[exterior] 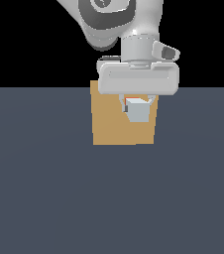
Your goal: Insert the peg into the horizontal hole in a box.
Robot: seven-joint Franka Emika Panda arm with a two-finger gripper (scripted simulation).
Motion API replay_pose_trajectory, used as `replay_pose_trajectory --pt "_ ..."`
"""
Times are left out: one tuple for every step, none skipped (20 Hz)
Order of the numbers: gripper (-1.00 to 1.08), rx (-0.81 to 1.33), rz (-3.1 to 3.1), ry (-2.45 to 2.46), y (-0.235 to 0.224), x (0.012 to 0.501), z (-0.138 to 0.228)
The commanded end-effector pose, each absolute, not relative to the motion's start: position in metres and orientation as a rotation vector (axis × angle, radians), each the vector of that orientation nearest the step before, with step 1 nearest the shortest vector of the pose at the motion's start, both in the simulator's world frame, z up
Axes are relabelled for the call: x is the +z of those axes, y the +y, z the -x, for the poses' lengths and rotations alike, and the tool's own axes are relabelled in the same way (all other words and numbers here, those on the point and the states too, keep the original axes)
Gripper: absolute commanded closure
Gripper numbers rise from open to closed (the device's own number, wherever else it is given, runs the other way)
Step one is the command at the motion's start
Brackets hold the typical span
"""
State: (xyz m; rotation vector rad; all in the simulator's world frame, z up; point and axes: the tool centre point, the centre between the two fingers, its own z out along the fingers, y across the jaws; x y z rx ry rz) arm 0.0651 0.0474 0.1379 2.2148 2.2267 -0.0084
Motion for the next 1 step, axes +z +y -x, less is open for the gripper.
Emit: replay_pose_trajectory --pt "1.08 0.003 -2.206 2.233 0.0555 0.1406 -0.0672"
